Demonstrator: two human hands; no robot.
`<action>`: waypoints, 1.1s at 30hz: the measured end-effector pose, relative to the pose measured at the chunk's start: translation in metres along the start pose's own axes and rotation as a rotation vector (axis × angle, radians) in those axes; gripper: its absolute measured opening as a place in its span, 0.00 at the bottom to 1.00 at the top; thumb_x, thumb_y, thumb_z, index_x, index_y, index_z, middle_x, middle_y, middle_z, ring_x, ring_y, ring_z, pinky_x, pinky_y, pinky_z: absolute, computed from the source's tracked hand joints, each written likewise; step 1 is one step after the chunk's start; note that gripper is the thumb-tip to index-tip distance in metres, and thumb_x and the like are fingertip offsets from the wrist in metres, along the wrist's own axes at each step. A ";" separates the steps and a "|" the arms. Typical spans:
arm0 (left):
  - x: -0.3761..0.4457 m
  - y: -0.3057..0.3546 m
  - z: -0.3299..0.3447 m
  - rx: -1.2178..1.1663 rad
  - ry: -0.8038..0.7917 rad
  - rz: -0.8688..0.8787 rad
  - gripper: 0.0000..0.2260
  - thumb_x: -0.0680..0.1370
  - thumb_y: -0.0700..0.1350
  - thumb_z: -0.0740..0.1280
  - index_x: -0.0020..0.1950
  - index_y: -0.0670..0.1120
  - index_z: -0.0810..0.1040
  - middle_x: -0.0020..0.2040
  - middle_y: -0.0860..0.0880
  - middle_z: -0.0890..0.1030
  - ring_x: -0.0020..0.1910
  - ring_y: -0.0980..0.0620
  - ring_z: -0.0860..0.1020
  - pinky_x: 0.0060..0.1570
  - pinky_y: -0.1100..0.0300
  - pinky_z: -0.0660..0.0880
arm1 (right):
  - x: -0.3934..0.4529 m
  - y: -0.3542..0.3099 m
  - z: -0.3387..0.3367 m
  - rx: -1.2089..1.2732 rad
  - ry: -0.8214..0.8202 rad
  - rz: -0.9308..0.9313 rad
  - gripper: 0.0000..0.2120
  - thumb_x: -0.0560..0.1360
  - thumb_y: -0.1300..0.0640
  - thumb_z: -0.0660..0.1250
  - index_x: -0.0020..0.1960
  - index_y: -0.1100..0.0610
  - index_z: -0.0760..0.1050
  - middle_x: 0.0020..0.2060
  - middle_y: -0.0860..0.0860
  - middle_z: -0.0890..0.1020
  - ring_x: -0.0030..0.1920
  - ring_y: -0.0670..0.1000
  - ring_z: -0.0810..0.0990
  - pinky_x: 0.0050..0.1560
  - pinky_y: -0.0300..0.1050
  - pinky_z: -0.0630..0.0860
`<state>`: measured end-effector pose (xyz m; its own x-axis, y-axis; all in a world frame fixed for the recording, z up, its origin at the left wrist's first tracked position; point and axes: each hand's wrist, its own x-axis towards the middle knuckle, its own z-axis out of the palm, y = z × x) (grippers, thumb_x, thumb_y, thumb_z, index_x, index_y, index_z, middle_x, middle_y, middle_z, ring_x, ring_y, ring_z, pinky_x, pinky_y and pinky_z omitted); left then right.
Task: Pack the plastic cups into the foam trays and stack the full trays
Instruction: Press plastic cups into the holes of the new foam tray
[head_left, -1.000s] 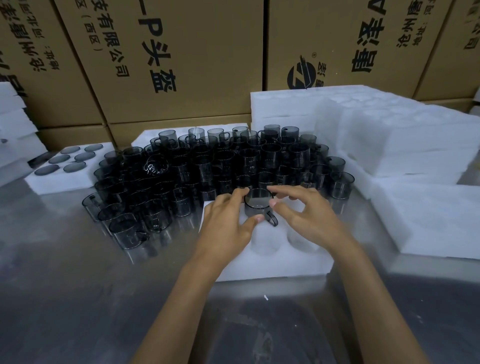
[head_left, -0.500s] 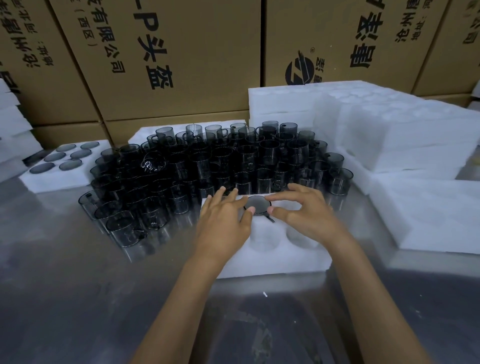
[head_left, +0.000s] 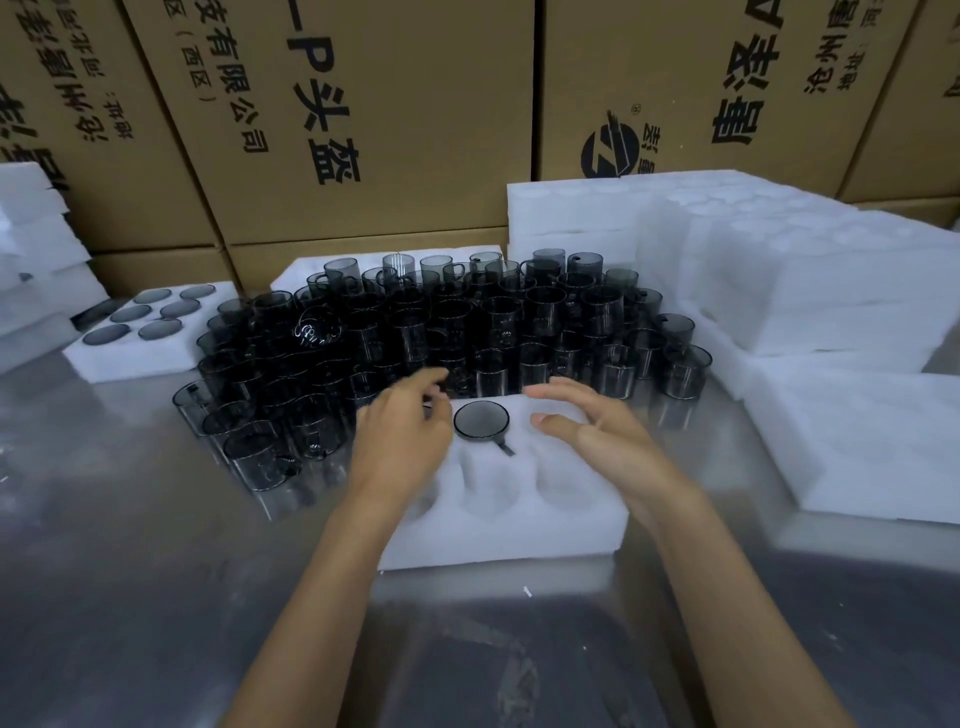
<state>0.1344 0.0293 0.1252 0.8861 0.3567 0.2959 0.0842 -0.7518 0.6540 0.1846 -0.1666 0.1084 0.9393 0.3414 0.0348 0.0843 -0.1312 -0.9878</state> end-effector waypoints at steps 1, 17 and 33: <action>0.007 0.000 -0.004 -0.008 0.048 -0.015 0.17 0.80 0.42 0.61 0.69 0.51 0.76 0.55 0.50 0.81 0.56 0.46 0.78 0.63 0.47 0.72 | 0.001 0.001 0.003 -0.040 0.008 -0.009 0.12 0.76 0.55 0.71 0.55 0.39 0.82 0.69 0.37 0.70 0.70 0.39 0.67 0.62 0.36 0.65; 0.072 -0.008 -0.007 0.332 0.111 0.073 0.06 0.80 0.42 0.64 0.56 0.46 0.77 0.48 0.44 0.80 0.48 0.39 0.79 0.45 0.46 0.77 | 0.009 0.005 -0.002 -0.077 0.052 -0.039 0.09 0.78 0.56 0.68 0.48 0.41 0.83 0.64 0.39 0.76 0.68 0.40 0.70 0.56 0.30 0.65; -0.012 0.035 0.024 0.031 0.145 0.629 0.05 0.80 0.41 0.66 0.55 0.44 0.78 0.45 0.51 0.74 0.39 0.51 0.76 0.37 0.49 0.77 | 0.002 -0.011 -0.011 -0.179 0.100 -0.405 0.34 0.72 0.58 0.77 0.71 0.37 0.68 0.53 0.45 0.79 0.53 0.49 0.78 0.59 0.46 0.76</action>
<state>0.1377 -0.0148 0.1276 0.7001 -0.0871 0.7087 -0.4155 -0.8568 0.3052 0.1890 -0.1750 0.1210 0.8455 0.3084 0.4360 0.4995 -0.1675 -0.8500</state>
